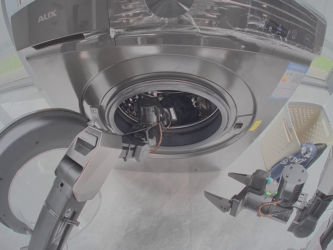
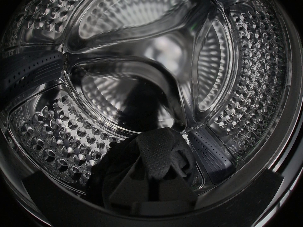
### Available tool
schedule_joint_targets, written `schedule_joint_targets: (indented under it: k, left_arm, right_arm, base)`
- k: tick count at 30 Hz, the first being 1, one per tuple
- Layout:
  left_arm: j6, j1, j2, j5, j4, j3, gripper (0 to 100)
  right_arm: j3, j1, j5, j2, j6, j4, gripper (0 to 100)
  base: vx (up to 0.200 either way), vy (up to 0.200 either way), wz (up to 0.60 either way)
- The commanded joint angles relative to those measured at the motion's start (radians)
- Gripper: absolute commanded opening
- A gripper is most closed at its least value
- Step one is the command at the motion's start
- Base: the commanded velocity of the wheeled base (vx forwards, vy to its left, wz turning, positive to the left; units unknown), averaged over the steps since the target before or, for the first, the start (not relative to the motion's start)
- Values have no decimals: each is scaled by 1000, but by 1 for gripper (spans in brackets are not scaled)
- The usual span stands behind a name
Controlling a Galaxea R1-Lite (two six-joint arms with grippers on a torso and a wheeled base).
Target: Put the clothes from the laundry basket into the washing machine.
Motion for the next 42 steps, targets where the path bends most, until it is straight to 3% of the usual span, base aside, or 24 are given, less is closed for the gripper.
schedule_joint_targets:
  k: [1, 5, 10, 17, 22, 28, 34, 37, 38, 39, 42]
  left_arm:
    - [-1, -1, 2, 1, -1, -2, 100]
    - [-24, -31, -33, 5, -4, -2, 100]
    - [-26, -73, -122, 14, 1, 73, 100]
    - [-18, -117, -262, 16, -11, 320, 100]
    - [-3, -157, -320, 13, -79, 524, 100]
    - [89, -205, -386, -13, -283, 840, 100]
    - [115, -248, -504, -52, -471, 1113, 100]
    - [115, -248, -504, -52, -471, 1113, 100]
    - [154, -254, -636, -58, -501, 1297, 100]
    - [175, -251, -683, -58, -510, 1354, 100]
    - [189, -254, -797, -58, -553, 1456, 100]
  right_arm:
    - [-1, 1, 0, 1, 0, 0, 100]
    - [-1, -3, 0, 0, 0, 0, 100]
    - [1, -3, 0, 0, 0, 0, 100]
    - [-1, -2, 0, -2, 0, 0, 100]
    - [2, -2, 0, -3, 0, 0, 100]
    - [12, 6, 2, -11, 0, 0, 100]
    - [28, 9, 3, -38, -2, 1, 100]
    - [28, 9, 3, -38, -2, 1, 100]
    - [48, -2, 5, -92, -5, 1, 100]
    - [58, -3, 5, -104, -6, 1, 100]
    - [87, -13, 0, -160, -8, 1, 100]
  base:
    - [0, 0, 0]
    - [0, 0, 0]
    - [0, 0, 0]
    - [0, 0, 0]
    - [0, 0, 0]
    - [0, 0, 0]
    - [0, 0, 0]
    - [0, 0, 0]
    - [0, 0, 0]
    - [0, 0, 0]
    - [0, 0, 0]
